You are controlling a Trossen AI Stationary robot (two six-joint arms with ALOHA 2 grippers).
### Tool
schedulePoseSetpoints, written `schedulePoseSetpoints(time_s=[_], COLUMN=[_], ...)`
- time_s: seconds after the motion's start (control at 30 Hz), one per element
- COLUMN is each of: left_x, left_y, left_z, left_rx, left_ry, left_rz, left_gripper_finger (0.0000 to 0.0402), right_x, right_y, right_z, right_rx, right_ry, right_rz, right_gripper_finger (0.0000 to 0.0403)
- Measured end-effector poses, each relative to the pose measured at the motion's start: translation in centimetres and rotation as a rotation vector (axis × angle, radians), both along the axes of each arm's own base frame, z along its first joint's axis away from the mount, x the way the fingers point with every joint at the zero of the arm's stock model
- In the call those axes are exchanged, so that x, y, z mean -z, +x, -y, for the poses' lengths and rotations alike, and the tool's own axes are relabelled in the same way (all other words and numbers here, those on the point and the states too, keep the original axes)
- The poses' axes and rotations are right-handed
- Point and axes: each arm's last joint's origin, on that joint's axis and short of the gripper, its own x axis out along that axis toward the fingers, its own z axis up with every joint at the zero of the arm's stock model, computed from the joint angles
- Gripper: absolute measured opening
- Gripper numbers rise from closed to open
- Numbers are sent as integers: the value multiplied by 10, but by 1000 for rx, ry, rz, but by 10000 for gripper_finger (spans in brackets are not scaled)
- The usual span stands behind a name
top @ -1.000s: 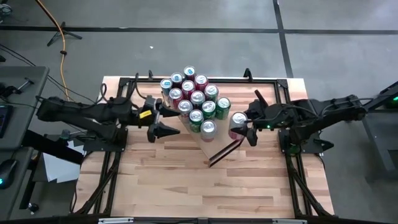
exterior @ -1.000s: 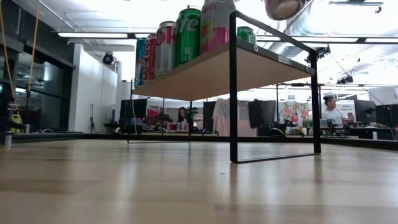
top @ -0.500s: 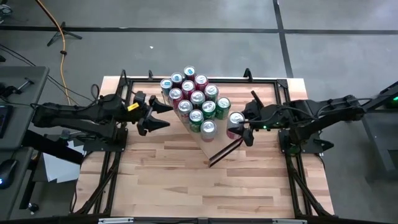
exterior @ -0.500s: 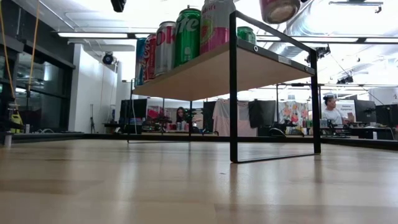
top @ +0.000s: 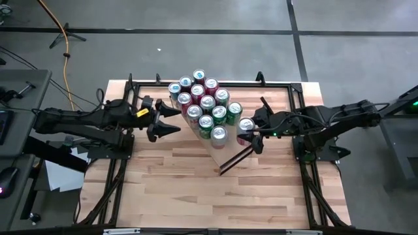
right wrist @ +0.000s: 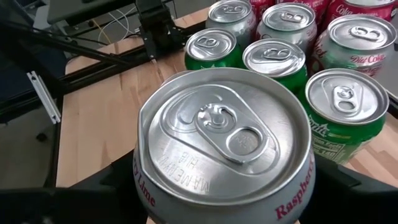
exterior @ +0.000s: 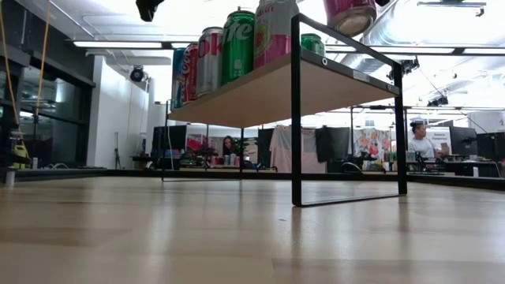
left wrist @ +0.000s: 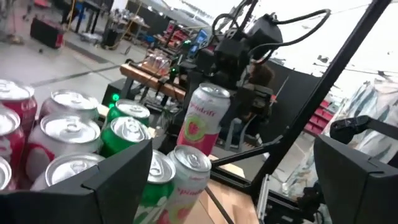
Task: Place canned beverage on shelf
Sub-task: Put the pink soda can on the shelf aligned with the other pink soda can
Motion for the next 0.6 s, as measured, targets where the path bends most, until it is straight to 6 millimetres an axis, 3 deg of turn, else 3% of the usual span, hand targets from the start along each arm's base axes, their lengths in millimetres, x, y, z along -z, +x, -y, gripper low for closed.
schedulePoseSetpoints(time_s=[0.33, 0.6], left_x=[0, 1], left_y=[0, 0], left_z=[0, 0], left_rx=[-1, -3], left_ry=[11, 42], left_rz=[-3, -13], left_gripper_finger=[349, 349], right_x=[0, 13], right_y=[1, 16], right_z=[0, -2], right_rx=[7, 30], right_ry=[-5, -79], right_rz=[-1, -60], right_gripper_finger=[278, 278])
